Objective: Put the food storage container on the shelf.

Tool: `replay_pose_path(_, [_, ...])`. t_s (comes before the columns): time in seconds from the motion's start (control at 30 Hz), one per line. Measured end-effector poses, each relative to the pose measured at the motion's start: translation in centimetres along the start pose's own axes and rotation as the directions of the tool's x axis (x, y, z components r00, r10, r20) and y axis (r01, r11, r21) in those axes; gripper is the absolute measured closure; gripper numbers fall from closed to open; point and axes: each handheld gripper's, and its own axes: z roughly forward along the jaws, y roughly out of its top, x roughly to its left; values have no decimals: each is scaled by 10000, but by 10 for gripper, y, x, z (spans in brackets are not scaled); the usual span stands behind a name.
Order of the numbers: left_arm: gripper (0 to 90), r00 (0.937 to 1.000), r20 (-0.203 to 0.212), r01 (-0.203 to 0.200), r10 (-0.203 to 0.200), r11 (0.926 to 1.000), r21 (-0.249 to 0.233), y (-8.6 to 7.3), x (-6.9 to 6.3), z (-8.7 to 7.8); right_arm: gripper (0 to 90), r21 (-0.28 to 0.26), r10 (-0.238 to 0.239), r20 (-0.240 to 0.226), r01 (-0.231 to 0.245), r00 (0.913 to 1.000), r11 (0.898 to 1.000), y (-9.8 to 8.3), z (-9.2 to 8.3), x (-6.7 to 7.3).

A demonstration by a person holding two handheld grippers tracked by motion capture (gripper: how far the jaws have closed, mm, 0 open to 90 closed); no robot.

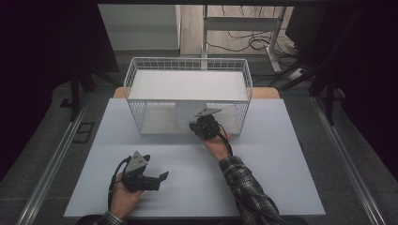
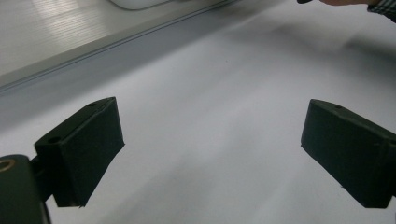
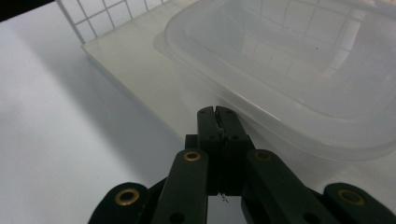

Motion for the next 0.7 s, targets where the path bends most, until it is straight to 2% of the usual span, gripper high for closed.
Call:
replay_pose_path(0.2, [48,10000,10,14,-14,10000,-14,0,1,0,887,193,-59,158,56,9999,9998,5,5,-4])
replay_pose_path(0.3, [48,10000,19,20,-20,10000,-45,0,1,0,875,188,59,62,-60,10000,9998,5,3,-3])
replay_pose_path(0.4, [47,9999,68,94,-93,9999,-127,0,1,-1,855,205,-58,74,57,10000,9998,5,2,0])
replay_pose_path(0.7, [37,9999,92,105,-103,9997,-225,-1,2,-1,677,90,-404,-197,406,9990,9991,7,-10,10])
